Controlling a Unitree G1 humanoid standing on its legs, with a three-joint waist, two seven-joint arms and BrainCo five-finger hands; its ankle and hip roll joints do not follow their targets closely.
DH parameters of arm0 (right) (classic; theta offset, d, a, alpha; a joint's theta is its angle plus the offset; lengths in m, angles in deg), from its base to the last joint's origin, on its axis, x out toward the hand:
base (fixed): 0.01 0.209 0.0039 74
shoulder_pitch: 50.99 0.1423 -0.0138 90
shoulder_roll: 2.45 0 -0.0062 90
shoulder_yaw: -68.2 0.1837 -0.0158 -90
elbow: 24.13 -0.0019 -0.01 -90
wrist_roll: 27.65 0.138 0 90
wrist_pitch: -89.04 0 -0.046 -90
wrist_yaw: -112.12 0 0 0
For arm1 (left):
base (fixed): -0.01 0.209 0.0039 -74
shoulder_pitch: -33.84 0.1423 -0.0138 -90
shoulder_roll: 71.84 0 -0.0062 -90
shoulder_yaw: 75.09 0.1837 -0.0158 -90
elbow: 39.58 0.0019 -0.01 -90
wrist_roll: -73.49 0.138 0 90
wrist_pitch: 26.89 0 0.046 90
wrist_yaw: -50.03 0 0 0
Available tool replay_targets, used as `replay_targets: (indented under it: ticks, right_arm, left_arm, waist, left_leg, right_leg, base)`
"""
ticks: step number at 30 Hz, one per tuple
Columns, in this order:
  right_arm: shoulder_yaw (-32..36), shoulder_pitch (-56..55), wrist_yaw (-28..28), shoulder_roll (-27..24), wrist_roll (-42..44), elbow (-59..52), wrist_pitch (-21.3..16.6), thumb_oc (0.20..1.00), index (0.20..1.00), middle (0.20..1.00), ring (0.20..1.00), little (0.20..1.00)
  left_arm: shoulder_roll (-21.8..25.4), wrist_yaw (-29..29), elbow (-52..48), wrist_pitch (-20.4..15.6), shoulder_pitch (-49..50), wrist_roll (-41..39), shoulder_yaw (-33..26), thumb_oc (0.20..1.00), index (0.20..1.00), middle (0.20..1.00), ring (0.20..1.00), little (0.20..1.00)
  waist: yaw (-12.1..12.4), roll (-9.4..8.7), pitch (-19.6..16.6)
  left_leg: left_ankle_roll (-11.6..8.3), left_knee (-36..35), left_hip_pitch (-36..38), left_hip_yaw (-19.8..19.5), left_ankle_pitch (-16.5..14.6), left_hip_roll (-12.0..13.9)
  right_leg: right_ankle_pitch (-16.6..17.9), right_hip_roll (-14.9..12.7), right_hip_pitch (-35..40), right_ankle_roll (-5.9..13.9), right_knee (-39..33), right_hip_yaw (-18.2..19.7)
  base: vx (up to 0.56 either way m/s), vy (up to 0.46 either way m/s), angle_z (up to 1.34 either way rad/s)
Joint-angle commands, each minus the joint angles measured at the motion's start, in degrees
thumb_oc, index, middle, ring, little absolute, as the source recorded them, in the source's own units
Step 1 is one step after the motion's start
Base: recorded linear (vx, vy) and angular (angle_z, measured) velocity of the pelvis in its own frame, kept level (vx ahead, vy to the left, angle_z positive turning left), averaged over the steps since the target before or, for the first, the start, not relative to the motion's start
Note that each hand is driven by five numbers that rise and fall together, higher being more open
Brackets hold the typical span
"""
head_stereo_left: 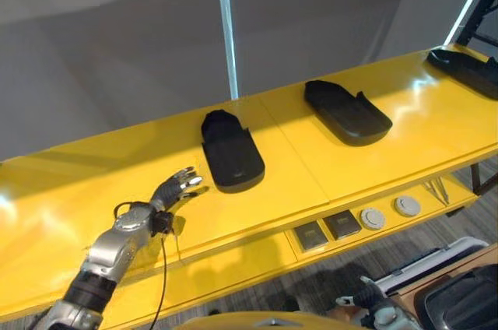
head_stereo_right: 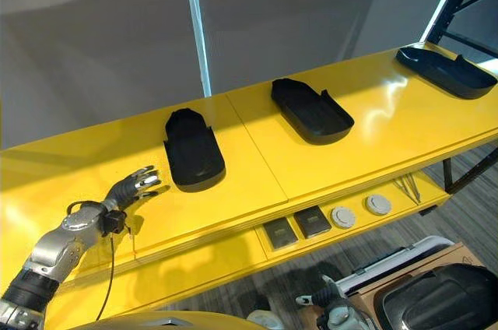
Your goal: Move parts from the plastic box to the shelf.
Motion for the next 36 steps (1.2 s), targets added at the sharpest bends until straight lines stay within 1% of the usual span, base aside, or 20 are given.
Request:
replay_targets:
  ticks: [1,2,4,6,9,10,12,15,16,18,21,22,23,24,25,27,30,32,34,36]
  right_arm:
    - [-0.8,2.1,-1.3,2.3,-2.4,-1.9,-1.6,1.0,1.0,1.0,1.0,1.0]
    - [-0.6,2.0,-1.5,2.6,-2.5,-2.0,-1.5,1.0,1.0,1.0,1.0,1.0]
    - [-0.6,1.6,-2.2,3.2,-2.6,-2.8,-1.1,1.0,1.0,1.0,1.0,1.0]
    - [-0.8,1.4,-2.8,3.7,-2.7,-3.1,-1.2,1.0,1.0,1.0,1.0,1.0]
    - [-1.3,1.7,-3.2,4.1,-2.5,-3.1,-1.3,1.0,1.0,1.0,1.0,1.0]
    - [-1.6,1.8,-3.1,4.2,-2.6,-3.4,-1.2,1.0,1.0,1.0,1.0,1.0]
    - [-2.0,2.0,-2.8,4.2,-2.9,-4.0,-0.8,1.0,1.0,1.0,1.0,1.0]
    - [-2.5,2.3,-2.5,4.1,-3.1,-3.8,-0.7,1.0,1.0,1.0,1.0,1.0]
    - [-2.9,2.6,-2.2,4.0,-3.5,-3.6,-0.7,1.0,1.0,1.0,1.0,1.0]
    - [-3.3,3.3,-2.2,4.1,-3.6,-1.6,-1.7,1.0,1.0,1.0,1.0,1.0]
    - [-3.9,4.8,-2.3,4.3,-3.6,2.7,-3.9,1.0,1.0,1.0,1.0,1.0]
    - [-4.1,5.3,-2.0,4.2,-3.7,3.8,-4.3,1.0,1.0,1.0,1.0,1.0]
    - [-4.4,5.5,-1.8,4.2,-3.8,4.5,-4.5,1.0,1.0,1.0,1.0,1.0]
    - [-4.5,5.6,-1.9,4.2,-3.7,4.7,-4.5,1.0,1.0,1.0,1.0,1.0]
    - [-4.8,5.7,-1.9,4.1,-3.6,5.5,-5.0,1.0,1.0,1.0,1.0,1.0]
    - [-4.9,5.4,-2.0,4.0,-3.6,6.2,-5.2,1.0,1.0,1.0,1.0,1.0]
    - [-4.8,4.7,-2.0,3.9,-3.5,5.7,-4.6,1.0,1.0,1.0,1.0,1.0]
    - [-4.6,4.2,-1.9,3.8,-3.9,5.7,-4.6,1.0,1.0,1.0,1.0,1.0]
    - [-4.5,3.7,-2.0,3.9,-4.1,5.7,-4.5,1.0,1.0,1.0,1.0,1.0]
    - [-4.5,3.6,-2.1,4.0,-3.9,5.9,-4.6,1.0,1.0,1.0,1.0,1.0]
  left_arm:
    - [2.2,2.7,-2.5,-18.2,-2.1,3.0,-7.2,1.0,1.0,1.0,1.0,1.0]
    - [1.8,2.4,-5.4,-20.6,-1.2,3.9,-8.7,1.0,1.0,1.0,1.0,1.0]
    - [0.4,0.5,-11.6,-23.0,0.6,4.3,-10.3,1.0,1.0,1.0,1.0,1.0]
    - [-0.9,-4.0,-16.5,-25.0,1.4,3.4,-9.8,1.0,1.0,1.0,1.0,1.0]
    - [-1.9,-9.5,-20.3,-23.8,1.0,1.0,-6.7,1.0,1.0,1.0,1.0,1.0]
    - [-2.4,-11.7,-21.8,-21.7,0.8,-1.3,-5.2,1.0,1.0,1.0,1.0,1.0]
    - [-2.7,-15.5,-22.9,-20.9,-0.1,-4.2,-1.4,1.0,1.0,1.0,1.0,1.0]
    - [-2.9,-19.6,-23.4,-19.8,-1.1,-7.9,2.1,1.0,1.0,1.0,1.0,1.0]
    - [-3.2,-22.8,-23.7,-18.6,-2.3,-9.7,5.2,1.0,1.0,1.0,1.0,1.0]
    - [-3.5,-26.4,-23.8,-17.8,-3.6,-11.6,9.1,1.0,1.0,1.0,1.0,1.0]
    - [-4.2,-29.9,-23.1,-16.2,-6.4,-13.3,15.0,1.0,1.0,1.0,1.0,1.0]
    - [-4.5,-29.8,-22.8,-15.6,-7.6,-13.8,17.3,0.724,0.724,0.724,0.724,0.724]
    - [-4.7,-29.4,-22.3,-15.7,-8.5,-14.0,19.0,0.526,0.526,0.526,0.526,0.526]
    - [-4.8,-29.3,-22.2,-15.9,-8.7,-14.0,19.2,0.467,0.467,0.467,0.467,0.467]
    - [-5.0,-28.9,-21.7,-16.2,-9.6,-14.3,20.5,0.2,0.2,0.2,0.2,0.2]
    - [-5.5,-28.6,-21.4,-15.9,-10.3,-16.9,22.1,0.2,0.2,0.2,0.2,0.2]
    - [-5.7,-27.9,-21.6,-14.0,-9.9,-18.5,22.2,0.2,0.2,0.2,0.2,0.2]
    - [-5.7,-27.4,-20.7,-13.4,-9.6,-19.0,22.4,0.2,0.2,0.2,0.2,0.2]
    - [-5.8,-27.7,-19.3,-10.7,-8.9,-20.5,22.6,0.2,0.2,0.2,0.2,0.2]
    - [-5.9,-28.5,-18.3,-9.4,-8.7,-20.6,22.9,0.2,0.2,0.2,0.2,0.2]
  waist:
    - [2.2,-2.99,1.4]
    - [2.7,-3.14,1.6]
    - [3.5,-3.38,2.2]
    - [4.0,-3.63,2.4]
    - [4.0,-3.83,2.5]
    - [3.9,-3.87,2.5]
    - [3.3,-3.91,2.2]
    - [2.7,-3.89,1.9]
    - [2.1,-3.92,1.6]
    - [1.4,-3.84,1.3]
    - [0.5,-3.68,1.0]
    - [0.0,-3.67,0.8]
    - [-0.5,-3.66,0.7]
    - [-0.5,-3.66,0.7]
    - [-0.9,-3.68,0.5]
    - [-1.7,-3.74,0.5]
    - [-2.1,-3.79,0.5]
    - [-2.4,-3.85,0.6]
    - [-2.6,-3.85,0.7]
    - [-2.6,-3.86,0.8]
  left_leg:
    - [0.26,-0.1,-1.8,-3.4,0.7,-0.2]
    - [0.19,-0.1,-2.0,-3.7,0.7,-0.2]
    - [0.06,-0.1,-2.4,-4.4,0.8,-0.1]
    - [-0.04,-0.1,-2.6,-4.7,0.8,-0.1]
    - [-0.13,-0.1,-2.5,-4.6,0.7,0.0]
    - [-0.16,-0.1,-2.4,-4.5,0.7,0.0]
    - [-0.1,-0.1,-2.2,-4.1,0.5,0.0]
    - [-0.04,-0.1,-1.9,-3.6,0.3,-0.1]
    - [0.04,-0.1,-1.8,-3.1,0.3,-0.1]
    - [0.13,-0.1,-1.7,-2.6,0.2,0.0]
    - [0.27,-0.1,-1.4,-1.9,0.1,0.1]
    - [0.32,-0.1,-1.4,-1.5,0.0,0.1]
    - [0.38,-0.1,-1.2,-1.2,-0.1,0.2]
    - [0.39,-0.1,-1.2,-1.1,-0.1,0.2]
    - [0.43,-0.1,-1.2,-0.9,-0.2,0.2]
    - [0.51,-0.1,-1.1,-0.2,-0.3,0.3]
    - [0.6,-0.1,-1.0,0.1,-0.3,0.4]
    - [0.64,-0.1,-1.0,0.3,-0.4,0.4]
    - [0.72,-0.1,-0.9,0.5,-0.4,0.4]
    - [0.78,-0.1,-0.9,0.5,-0.5,0.4]
  right_leg:
    - [-1.5,-3.4,2.4,3.2,0.1,-2.3]
    - [-1.5,-3.4,2.5,3.13,0.1,-2.6]
    - [-1.6,-3.5,2.6,3.03,0.1,-3.2]
    - [-1.6,-3.6,2.8,2.99,0.1,-3.7]
    - [-1.5,-3.7,3.0,3.12,0.1,-4.0]
    - [-1.4,-3.7,3.0,3.2,0.1,-4.0]
    - [-1.2,-3.7,3.1,3.4,0.1,-3.9]
    - [-1.1,-3.7,3.0,3.62,0.1,-3.6]
    - [-0.9,-3.7,2.8,3.77,0.1,-3.2]
    - [-0.8,-3.6,2.6,3.85,0.1,-2.7]
    - [-0.7,-3.5,2.3,4.05,0.1,-2.0]
    - [-0.7,-3.4,2.1,4.13,0.1,-1.5]
    - [-0.7,-3.4,2.0,4.19,0.1,-1.2]
    - [-0.7,-3.4,2.0,4.19,0.1,-1.1]
    - [-0.8,-3.3,1.9,4.24,0.1,-0.8]
    - [-0.7,-3.2,1.5,4.37,0.1,-0.1]
    - [-0.7,-3.2,1.3,4.37,0.1,0.3]
    - [-0.6,-3.1,1.1,4.34,0.1,0.5]
    - [-0.6,-3.1,1.0,4.31,0.1,0.6]
    - [-0.6,-3.1,1.0,4.28,0.1,0.7]
  base:
    - [0.0,-0.012,0.23]
    - [-0.01,-0.015,0.12]
    - [-0.04,-0.009,0.03]
    - [-0.04,-0.006,0.3]
    - [0.0,-0.001,0.08]
    - [0.0,0.0,0.0]
    - [0.01,0.008,-0.02]
    - [0.02,0.019,-0.06]
    - [0.02,0.02,-0.06]
    - [0.01,0.01,-0.05]
    - [0.01,0.005,-0.08]
    - [0.02,-0.001,-0.08]
    - [0.02,-0.002,-0.11]
    - [0.02,-0.01,-0.16]
    - [0.02,-0.014,-0.18]
    - [0.02,-0.022,-0.11]
    - [0.01,-0.017,-0.11]
    - [0.0,-0.017,-0.07]
    - [0.0,-0.007,-0.03]
    - [0.0,0.0,0.0]
